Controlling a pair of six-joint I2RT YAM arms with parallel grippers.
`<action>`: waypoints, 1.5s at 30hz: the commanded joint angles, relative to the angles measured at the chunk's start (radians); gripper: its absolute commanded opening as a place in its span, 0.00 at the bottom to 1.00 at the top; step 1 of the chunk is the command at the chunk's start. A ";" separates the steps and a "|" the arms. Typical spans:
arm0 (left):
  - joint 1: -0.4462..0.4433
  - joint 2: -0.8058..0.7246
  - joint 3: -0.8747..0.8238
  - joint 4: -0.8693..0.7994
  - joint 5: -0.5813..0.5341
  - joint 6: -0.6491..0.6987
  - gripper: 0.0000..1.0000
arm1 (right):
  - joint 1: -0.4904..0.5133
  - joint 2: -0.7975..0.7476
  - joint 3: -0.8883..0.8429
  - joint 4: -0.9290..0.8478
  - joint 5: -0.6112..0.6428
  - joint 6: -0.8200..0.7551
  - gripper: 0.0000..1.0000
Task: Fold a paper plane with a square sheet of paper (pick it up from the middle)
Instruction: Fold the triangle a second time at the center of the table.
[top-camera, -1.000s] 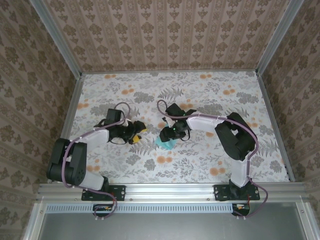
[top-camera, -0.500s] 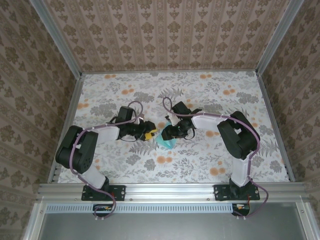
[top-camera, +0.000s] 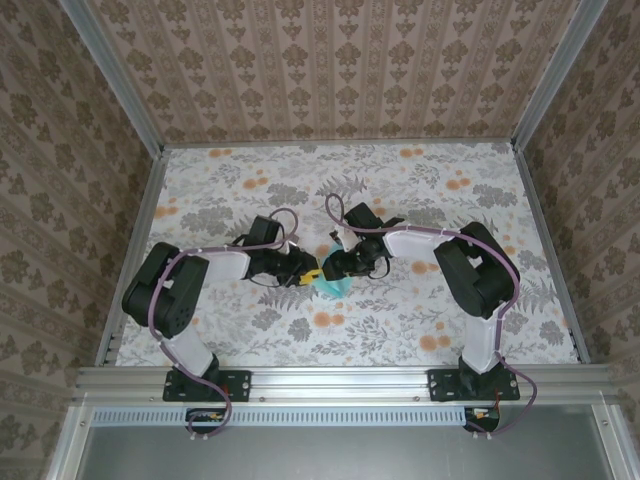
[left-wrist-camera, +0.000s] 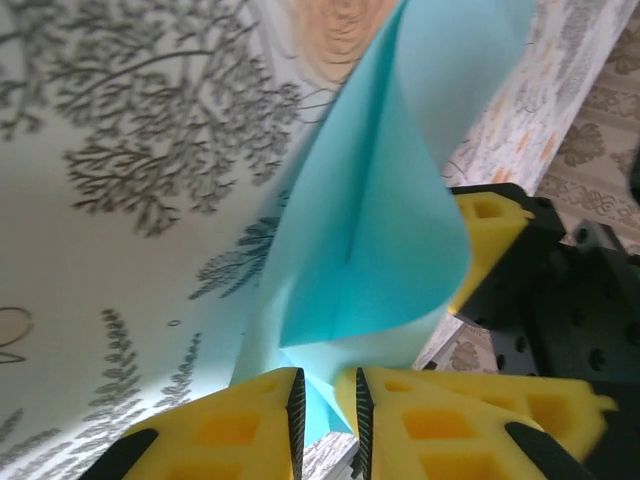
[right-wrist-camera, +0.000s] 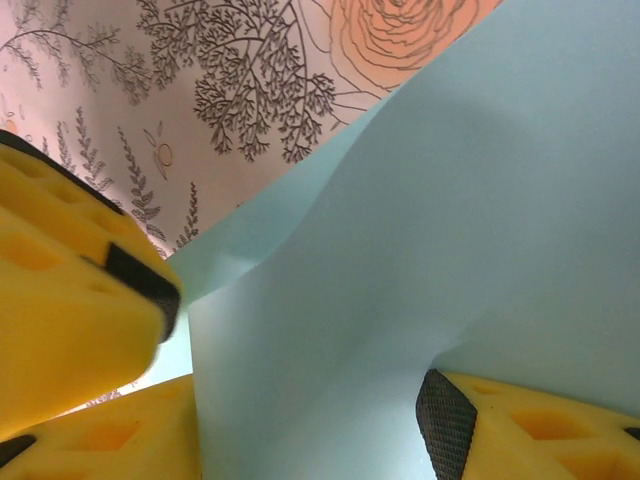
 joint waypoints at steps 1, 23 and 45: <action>-0.007 0.010 0.019 -0.083 -0.036 0.033 0.19 | 0.015 0.106 -0.068 -0.046 0.022 0.008 0.61; -0.013 0.041 0.010 -0.132 -0.078 0.078 0.08 | -0.043 0.032 -0.110 0.070 -0.152 0.117 0.74; -0.035 -0.016 0.026 0.062 0.014 0.066 0.10 | -0.047 0.059 -0.097 -0.025 -0.035 0.123 0.34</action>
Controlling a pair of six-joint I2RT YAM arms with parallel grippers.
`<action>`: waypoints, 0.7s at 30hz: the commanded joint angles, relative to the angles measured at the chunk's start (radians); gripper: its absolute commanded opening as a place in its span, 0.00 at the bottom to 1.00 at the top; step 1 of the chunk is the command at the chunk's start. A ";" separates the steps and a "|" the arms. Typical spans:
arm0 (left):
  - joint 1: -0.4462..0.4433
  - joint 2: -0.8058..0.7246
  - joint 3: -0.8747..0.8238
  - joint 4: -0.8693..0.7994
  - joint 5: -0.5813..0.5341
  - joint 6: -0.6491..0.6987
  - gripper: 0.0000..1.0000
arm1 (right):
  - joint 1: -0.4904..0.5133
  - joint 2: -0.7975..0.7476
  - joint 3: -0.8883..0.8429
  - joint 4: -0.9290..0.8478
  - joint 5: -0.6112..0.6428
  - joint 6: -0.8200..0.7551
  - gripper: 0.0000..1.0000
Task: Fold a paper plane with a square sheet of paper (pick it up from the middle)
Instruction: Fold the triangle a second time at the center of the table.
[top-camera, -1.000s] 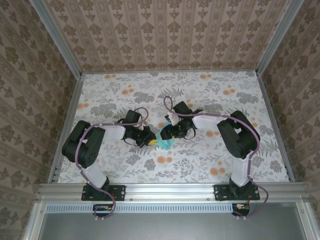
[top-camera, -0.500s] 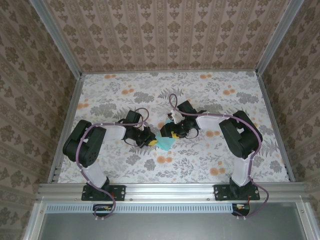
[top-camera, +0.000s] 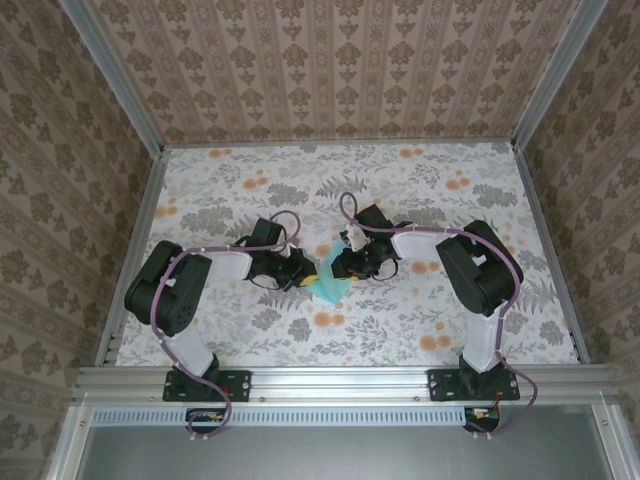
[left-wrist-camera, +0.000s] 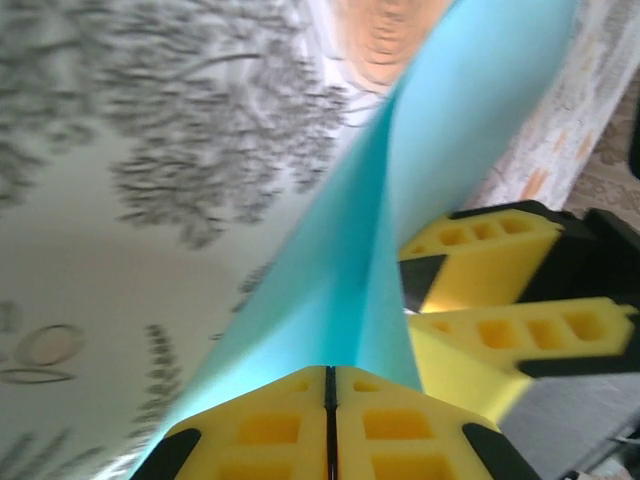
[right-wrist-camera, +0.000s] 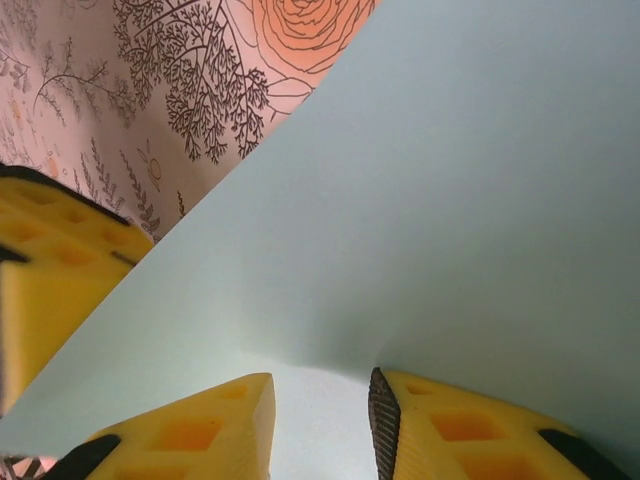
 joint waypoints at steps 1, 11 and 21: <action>-0.023 -0.021 0.030 0.073 0.051 0.010 0.10 | 0.014 0.064 -0.025 -0.111 0.075 -0.006 0.34; -0.055 0.026 0.035 0.161 0.067 -0.042 0.12 | 0.009 0.023 -0.013 -0.088 0.054 0.036 0.33; -0.057 0.045 0.038 0.169 0.067 -0.049 0.12 | 0.002 0.016 0.000 -0.101 0.034 0.074 0.12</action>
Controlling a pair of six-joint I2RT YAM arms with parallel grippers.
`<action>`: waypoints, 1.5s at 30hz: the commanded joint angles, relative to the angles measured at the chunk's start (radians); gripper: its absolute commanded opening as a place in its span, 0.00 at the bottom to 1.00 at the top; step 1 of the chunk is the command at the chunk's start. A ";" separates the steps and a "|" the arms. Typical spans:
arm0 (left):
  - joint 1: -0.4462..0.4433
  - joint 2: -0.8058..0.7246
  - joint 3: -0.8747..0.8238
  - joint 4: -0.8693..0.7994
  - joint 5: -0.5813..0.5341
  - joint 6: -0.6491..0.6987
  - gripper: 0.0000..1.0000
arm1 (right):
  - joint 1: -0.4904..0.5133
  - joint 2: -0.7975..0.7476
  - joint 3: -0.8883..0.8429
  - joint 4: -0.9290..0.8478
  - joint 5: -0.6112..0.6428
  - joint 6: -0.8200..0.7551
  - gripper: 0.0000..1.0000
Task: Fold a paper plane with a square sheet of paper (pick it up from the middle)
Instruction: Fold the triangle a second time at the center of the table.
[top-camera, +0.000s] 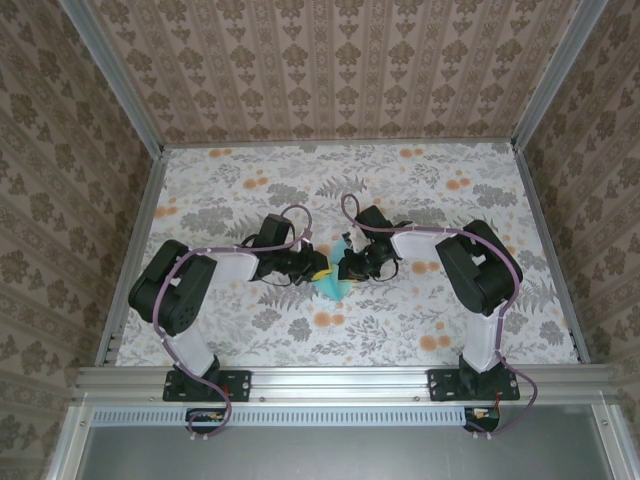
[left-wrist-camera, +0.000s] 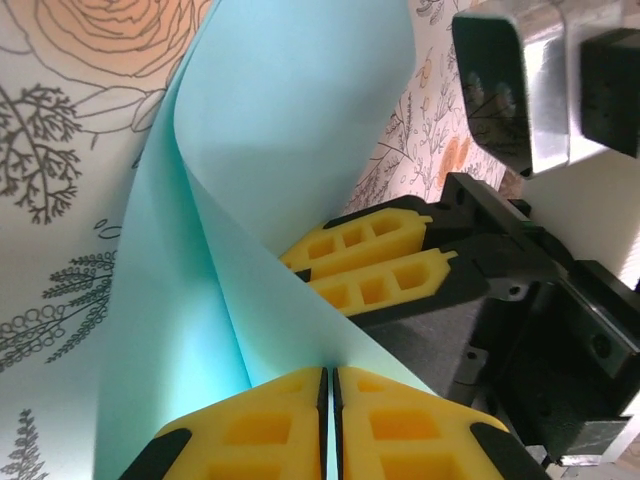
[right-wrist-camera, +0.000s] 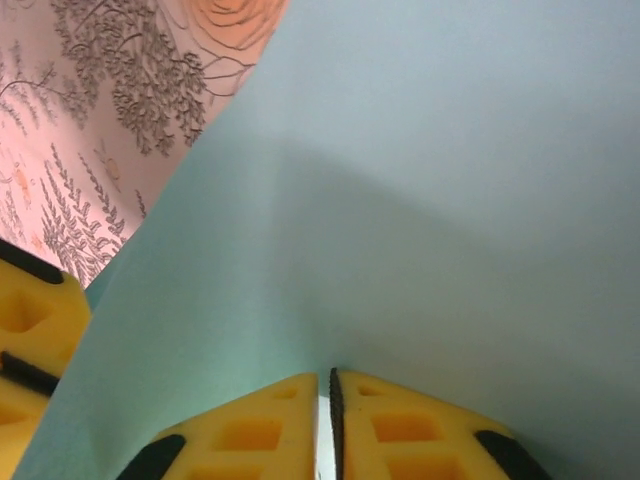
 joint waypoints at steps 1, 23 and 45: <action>-0.005 0.025 0.020 0.022 0.022 -0.017 0.12 | 0.001 0.020 -0.003 -0.064 0.010 0.021 0.10; -0.014 0.083 0.026 -0.028 -0.007 0.001 0.12 | -0.019 -0.125 -0.031 -0.097 0.072 0.102 0.09; -0.020 0.081 0.030 -0.012 -0.002 -0.009 0.11 | -0.022 -0.109 -0.061 -0.031 -0.088 0.094 0.36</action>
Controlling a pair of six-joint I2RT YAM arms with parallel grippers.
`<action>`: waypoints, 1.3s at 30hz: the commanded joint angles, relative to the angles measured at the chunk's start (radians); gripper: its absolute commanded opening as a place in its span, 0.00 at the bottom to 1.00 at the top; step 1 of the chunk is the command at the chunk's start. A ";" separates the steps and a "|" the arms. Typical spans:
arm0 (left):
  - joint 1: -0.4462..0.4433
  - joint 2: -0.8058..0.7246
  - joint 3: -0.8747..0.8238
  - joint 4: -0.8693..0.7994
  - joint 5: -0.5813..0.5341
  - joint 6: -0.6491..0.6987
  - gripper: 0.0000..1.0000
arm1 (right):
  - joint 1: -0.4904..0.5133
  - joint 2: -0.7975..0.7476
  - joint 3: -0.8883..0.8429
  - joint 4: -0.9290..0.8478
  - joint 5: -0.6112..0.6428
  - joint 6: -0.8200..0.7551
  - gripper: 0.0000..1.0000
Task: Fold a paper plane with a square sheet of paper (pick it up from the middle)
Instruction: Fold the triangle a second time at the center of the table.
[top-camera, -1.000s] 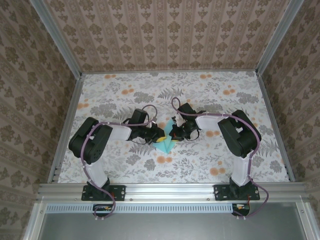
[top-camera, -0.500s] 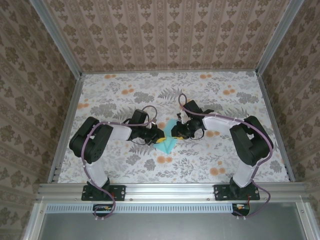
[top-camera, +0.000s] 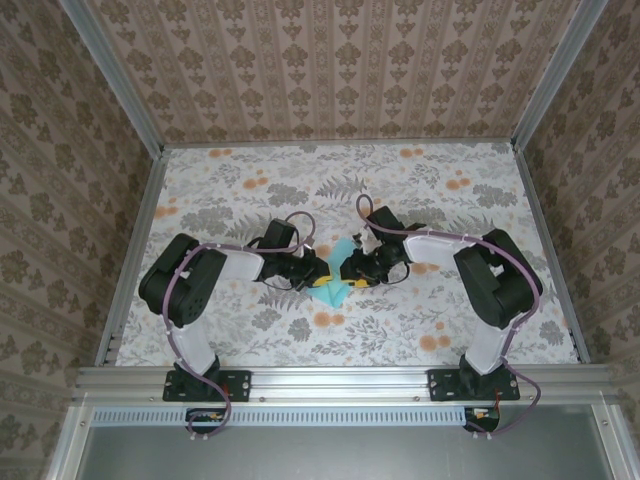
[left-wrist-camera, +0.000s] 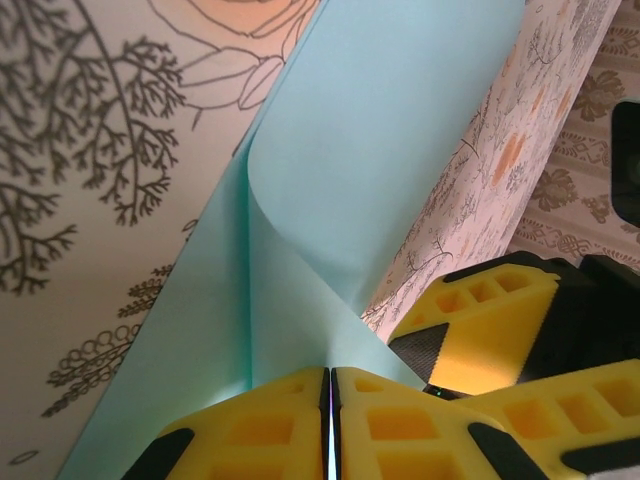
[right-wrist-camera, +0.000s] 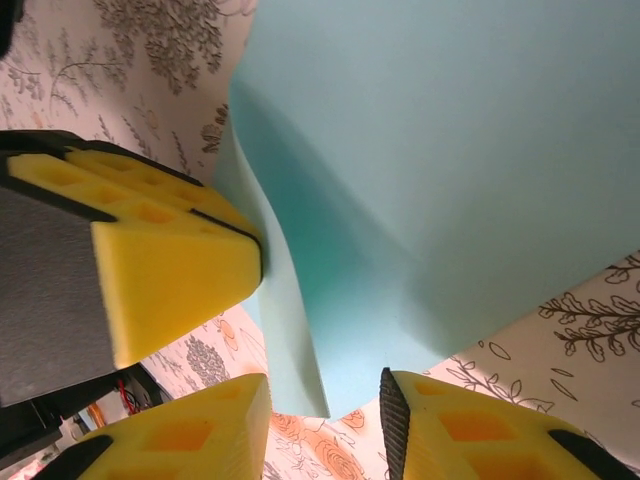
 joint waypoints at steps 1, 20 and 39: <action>-0.007 0.008 0.022 0.005 0.003 -0.003 0.11 | 0.006 0.019 0.026 0.011 -0.038 -0.009 0.35; -0.012 -0.029 0.023 0.034 0.026 0.013 0.13 | -0.001 0.066 0.080 -0.103 0.104 -0.088 0.05; -0.045 0.000 0.053 0.009 0.020 0.018 0.13 | 0.002 0.102 0.118 -0.116 0.120 -0.122 0.05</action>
